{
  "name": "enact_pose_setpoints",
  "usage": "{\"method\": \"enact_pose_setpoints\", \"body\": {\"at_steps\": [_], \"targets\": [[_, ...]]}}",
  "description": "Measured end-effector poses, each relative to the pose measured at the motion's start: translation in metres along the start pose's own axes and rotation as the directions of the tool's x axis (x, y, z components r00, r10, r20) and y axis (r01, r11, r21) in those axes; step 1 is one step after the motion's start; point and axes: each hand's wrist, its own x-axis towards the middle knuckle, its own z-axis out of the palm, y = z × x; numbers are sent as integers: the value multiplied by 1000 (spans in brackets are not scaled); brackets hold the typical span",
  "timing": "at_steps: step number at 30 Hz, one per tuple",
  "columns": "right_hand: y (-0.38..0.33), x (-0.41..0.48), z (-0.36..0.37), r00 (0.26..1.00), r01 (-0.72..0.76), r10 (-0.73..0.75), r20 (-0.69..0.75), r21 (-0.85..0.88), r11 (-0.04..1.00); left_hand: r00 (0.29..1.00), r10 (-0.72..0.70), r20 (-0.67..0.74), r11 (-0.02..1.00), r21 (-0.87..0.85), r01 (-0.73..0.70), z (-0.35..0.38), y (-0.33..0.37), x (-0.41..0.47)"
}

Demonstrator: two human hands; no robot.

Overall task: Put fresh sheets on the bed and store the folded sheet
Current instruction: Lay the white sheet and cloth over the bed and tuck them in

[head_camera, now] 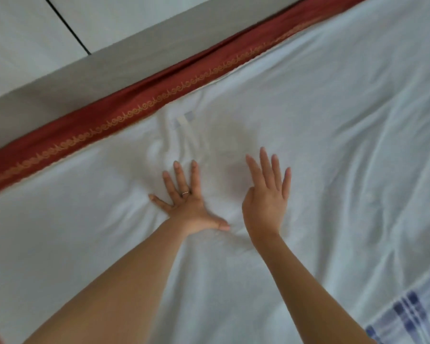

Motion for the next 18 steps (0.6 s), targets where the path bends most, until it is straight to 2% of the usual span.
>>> {"method": "enact_pose_setpoints", "body": {"at_steps": [2,3,5,10,18], "targets": [[0,-34,12,989,-138,143,47,-106,985,1000,0,-4,1000,21,0,1,1,0],[1,-43,19,983,-142,158,94,-155,978,1000,0,-4,1000,23,1,1,2,1],[0,-52,29,978,-143,169,122,-196,970,1000,19,-23,999,26,-18,4,-2,1],[3,-51,32,987,-138,153,56,-206,969,996,52,-73,998,30,-50,11,-7,6],[6,-55,31,992,-119,122,14,-143,983,983,104,-152,994,40,-99,18,-12,1]]}}
